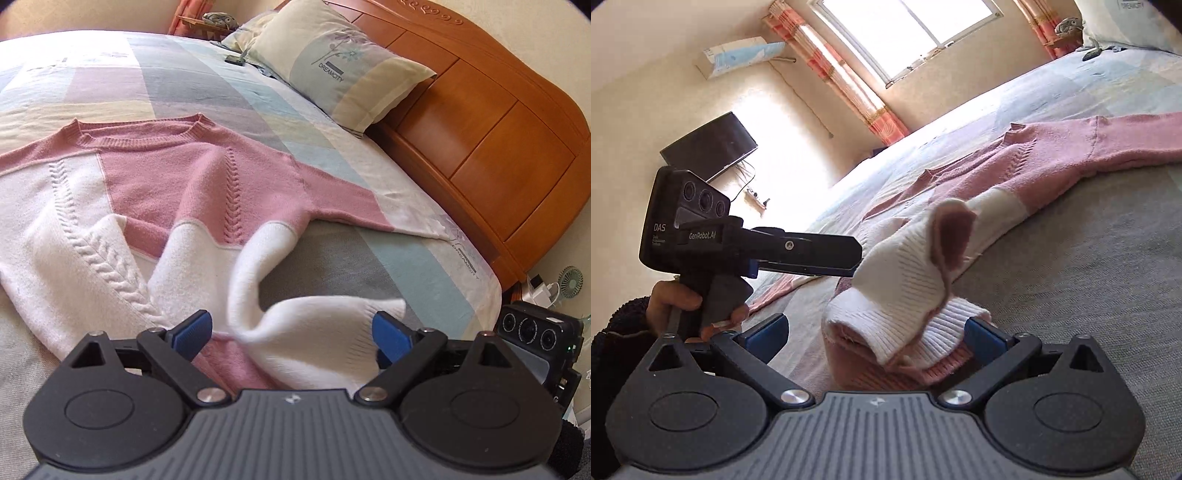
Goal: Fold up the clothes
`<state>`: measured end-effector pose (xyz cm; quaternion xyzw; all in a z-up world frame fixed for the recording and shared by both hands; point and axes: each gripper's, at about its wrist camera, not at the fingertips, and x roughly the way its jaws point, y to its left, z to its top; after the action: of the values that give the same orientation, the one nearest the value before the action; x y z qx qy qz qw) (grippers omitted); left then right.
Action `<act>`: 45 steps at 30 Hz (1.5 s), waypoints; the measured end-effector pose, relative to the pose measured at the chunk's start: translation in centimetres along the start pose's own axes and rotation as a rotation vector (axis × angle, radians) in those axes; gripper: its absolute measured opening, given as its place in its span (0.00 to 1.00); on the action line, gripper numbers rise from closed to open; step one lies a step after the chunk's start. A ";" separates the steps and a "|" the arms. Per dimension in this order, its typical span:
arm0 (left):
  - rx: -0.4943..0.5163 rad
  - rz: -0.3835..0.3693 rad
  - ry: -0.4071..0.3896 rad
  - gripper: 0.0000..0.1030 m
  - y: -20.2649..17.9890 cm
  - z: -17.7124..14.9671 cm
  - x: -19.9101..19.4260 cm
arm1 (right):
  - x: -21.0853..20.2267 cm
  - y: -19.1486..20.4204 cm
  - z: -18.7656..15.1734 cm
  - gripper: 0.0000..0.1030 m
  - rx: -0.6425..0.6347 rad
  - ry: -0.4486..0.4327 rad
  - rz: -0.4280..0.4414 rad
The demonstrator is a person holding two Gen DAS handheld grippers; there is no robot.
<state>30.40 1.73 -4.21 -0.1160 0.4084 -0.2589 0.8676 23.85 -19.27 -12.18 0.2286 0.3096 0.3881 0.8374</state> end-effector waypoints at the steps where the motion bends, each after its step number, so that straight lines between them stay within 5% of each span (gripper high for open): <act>1: -0.014 0.016 -0.019 0.91 0.5 0.1 0.0 | 0.5 0.0 0.1 1.00 0.010 0.011 0.026; 6: -0.068 0.027 -0.076 0.91 2.5 0.0 1.2 | 1.8 -0.5 -0.5 1.00 0.095 0.032 0.127; 21: -0.054 -0.029 -0.125 0.91 4.0 -2.2 0.2 | 0.3 -4.0 2.0 0.99 0.294 -0.148 0.082; 23: -0.027 -0.013 -0.128 0.91 3.7 -2.5 0.0 | 0.8 -4.0 2.2 0.88 0.297 -0.140 0.050; 26: 0.050 0.031 -0.133 0.92 2.8 -3.1 -0.4 | 1.5 -3.8 2.2 0.55 0.260 -0.101 -0.029; 29: 0.063 0.040 -0.141 0.92 2.4 -3.5 -0.8 | 1.5 -3.2 1.8 0.12 0.208 -0.075 -0.114; 45: 0.025 0.035 -0.164 0.92 2.7 -4.3 -3.0 | -10.2 2.7 2.6 0.09 -0.016 -0.274 -0.437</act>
<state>26.47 5.69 -6.18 -0.1188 0.3348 -0.2385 0.9038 19.14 -26.11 -5.21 0.2000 0.2321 0.1657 0.9374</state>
